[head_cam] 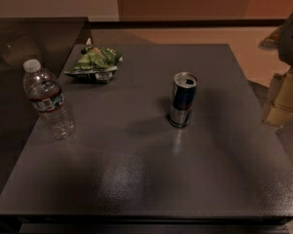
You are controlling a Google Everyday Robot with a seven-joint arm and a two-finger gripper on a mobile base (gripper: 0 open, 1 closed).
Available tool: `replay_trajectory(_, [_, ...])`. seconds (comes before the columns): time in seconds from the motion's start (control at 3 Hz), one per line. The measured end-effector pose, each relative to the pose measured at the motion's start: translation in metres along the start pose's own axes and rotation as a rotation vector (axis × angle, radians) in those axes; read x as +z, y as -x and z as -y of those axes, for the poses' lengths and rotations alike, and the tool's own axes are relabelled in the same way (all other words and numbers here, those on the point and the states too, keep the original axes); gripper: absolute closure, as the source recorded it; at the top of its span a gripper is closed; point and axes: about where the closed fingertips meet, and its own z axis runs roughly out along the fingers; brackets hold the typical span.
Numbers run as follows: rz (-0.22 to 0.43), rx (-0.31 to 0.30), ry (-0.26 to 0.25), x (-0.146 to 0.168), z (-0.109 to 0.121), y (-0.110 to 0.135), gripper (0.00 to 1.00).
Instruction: Knock redbull can over
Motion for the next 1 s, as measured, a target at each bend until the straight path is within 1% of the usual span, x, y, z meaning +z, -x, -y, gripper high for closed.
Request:
replay_trajectory(0.33, [0.0, 0.0, 0.0, 0.0, 0.0, 0.0, 0.0])
replay_trajectory(1.0, [0.034, 0.024, 0.003, 0.0068, 0.0043, 0.0045, 0.0])
